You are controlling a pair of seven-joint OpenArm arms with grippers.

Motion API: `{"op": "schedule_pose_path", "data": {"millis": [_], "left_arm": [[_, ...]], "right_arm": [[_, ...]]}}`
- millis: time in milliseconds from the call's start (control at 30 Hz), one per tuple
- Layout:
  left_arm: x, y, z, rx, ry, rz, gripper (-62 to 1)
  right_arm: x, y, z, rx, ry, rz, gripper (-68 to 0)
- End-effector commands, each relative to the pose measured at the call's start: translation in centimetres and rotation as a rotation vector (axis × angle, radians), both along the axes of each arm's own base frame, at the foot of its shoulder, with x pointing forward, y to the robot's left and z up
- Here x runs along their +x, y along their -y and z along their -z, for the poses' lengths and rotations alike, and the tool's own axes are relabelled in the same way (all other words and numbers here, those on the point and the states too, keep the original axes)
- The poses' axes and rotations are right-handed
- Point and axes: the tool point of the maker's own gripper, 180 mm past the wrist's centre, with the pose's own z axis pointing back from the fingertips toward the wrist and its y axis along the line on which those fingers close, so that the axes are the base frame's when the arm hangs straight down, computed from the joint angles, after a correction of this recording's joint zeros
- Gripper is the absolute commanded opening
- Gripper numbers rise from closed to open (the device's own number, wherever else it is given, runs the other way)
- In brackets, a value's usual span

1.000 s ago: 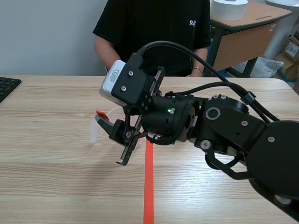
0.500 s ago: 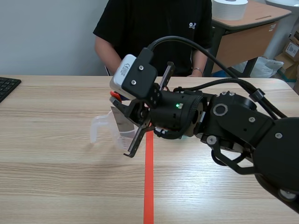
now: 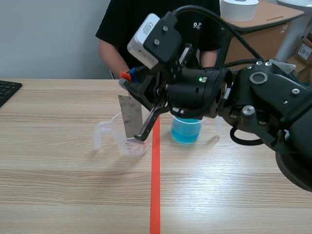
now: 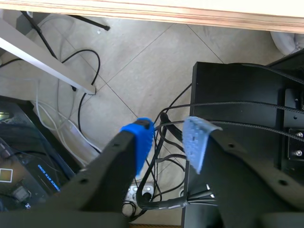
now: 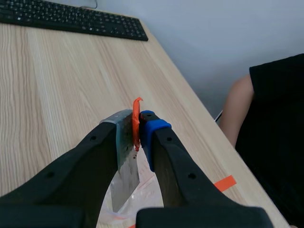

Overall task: Do the redox reaction experiment.
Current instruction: 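Lift the metal plate out of the left beaker, then move the plate over the blue solution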

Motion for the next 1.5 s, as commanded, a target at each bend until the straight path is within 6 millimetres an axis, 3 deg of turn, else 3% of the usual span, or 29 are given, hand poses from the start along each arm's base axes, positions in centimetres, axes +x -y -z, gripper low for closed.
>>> {"op": "schedule_pose_path", "data": {"millis": [0,167,667,1133,1467], "left_arm": [[0.4,0.1,-0.4,-0.005,0.022,0.003,-48.6],[0.4,0.1,-0.4,-0.005,0.022,0.003,-56.0],[0.5,0.1,-0.4,-0.004,0.023,0.003,-56.0],[0.4,0.1,-0.3,0.001,0.017,0.016,-56.0],[0.5,0.1,-0.3,0.0,0.018,0.014,-56.0]], "right_arm": [[0.2,0.1,-2.2,0.027,0.037,-0.005,-65.8],[-0.2,0.3,-4.2,0.031,0.034,-0.016,-65.8],[1.0,4.6,-10.2,0.059,0.055,0.095,-65.8],[3.3,10.8,-11.8,0.012,0.08,0.237,-65.8],[3.5,12.1,-11.0,-0.011,0.053,0.228,-65.8]]}}
